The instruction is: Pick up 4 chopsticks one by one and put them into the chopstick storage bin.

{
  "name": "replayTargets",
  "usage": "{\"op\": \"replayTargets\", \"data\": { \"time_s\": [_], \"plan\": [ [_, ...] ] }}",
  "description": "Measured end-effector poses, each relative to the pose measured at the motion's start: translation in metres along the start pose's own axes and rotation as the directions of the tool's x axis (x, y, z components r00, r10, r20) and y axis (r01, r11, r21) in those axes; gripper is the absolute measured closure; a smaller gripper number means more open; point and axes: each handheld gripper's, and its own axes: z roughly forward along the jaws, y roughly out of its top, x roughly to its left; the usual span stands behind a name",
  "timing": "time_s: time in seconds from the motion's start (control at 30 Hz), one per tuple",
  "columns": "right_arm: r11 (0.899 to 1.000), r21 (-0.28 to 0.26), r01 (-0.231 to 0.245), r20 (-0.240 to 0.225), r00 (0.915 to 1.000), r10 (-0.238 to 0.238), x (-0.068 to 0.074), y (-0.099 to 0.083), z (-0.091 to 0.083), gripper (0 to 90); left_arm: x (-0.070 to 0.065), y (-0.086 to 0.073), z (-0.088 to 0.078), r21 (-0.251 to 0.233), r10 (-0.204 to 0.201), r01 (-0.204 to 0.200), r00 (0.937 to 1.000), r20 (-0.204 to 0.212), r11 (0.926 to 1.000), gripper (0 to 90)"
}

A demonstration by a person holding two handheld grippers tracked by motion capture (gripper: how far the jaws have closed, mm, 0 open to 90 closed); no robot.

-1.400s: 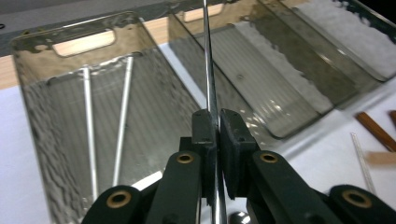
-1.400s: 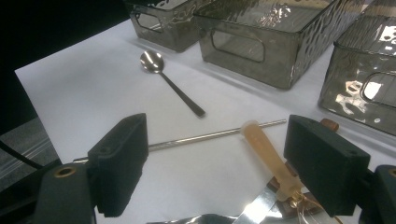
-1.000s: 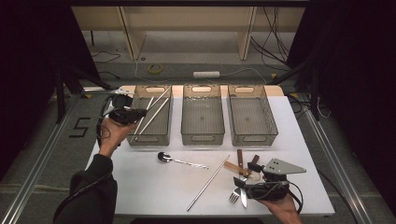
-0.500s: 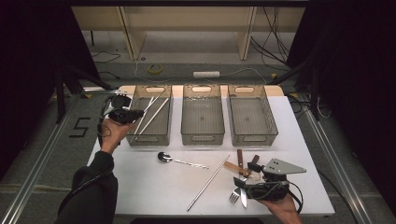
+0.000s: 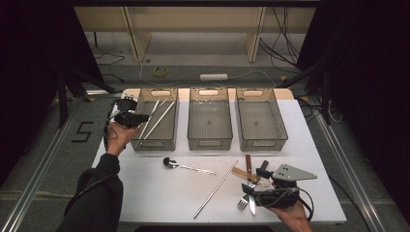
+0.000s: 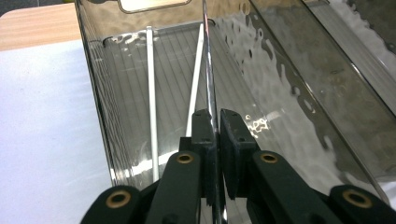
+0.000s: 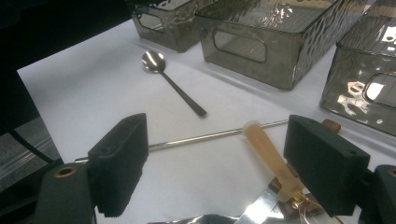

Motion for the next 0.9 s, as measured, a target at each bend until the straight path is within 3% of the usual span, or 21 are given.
{"op": "replayTargets", "data": {
  "time_s": [0.1, 0.2, 0.4, 0.53, 0.73, 0.9],
  "plan": [
    [1.0, 0.001, 0.0, -0.001, 1.0, 0.0, 0.0, 0.0, 0.0, 23.1, 0.002, 0.0, 0.003, -0.012, 0.002, -0.002, 0.9998, -0.018, 0.9999, 82.7],
    [1.0, 0.0, 0.0, -0.001, 1.0, 0.0, 0.0, 0.0, 0.0, 23.1, 0.002, 0.001, 0.004, -0.007, -0.011, 0.011, 0.9999, 0.001, 0.9999, 65.9],
    [1.0, 0.0, -0.001, -0.002, 1.0, 0.001, 0.0, 0.0, 0.0, 23.1, -0.005, 0.001, -0.005, -0.026, -0.031, 0.032, 0.9984, 0.046, 0.9991, 51.0],
    [1.0, 0.0, 0.0, -0.001, 1.0, 0.0, 0.0, 0.0, 0.0, 23.1, -0.015, -0.001, -0.013, -0.014, -0.031, 0.033, 0.9959, 0.085, 0.9994, 41.8],
    [1.0, 0.0, -0.001, 0.0, 1.0, 0.001, 0.0, 0.0, 0.0, 23.1, -0.036, -0.01, -0.031, -0.035, -0.019, 0.023, 0.9909, 0.133, 0.9991, 33.1],
    [1.0, 0.001, -0.001, 0.002, 1.0, 0.001, 0.0, 0.0, 0.0, 23.0, -0.055, -0.023, -0.041, -0.006, 0.028, -0.027, 0.9884, 0.149, 0.9996, 28.6]
  ]
}}
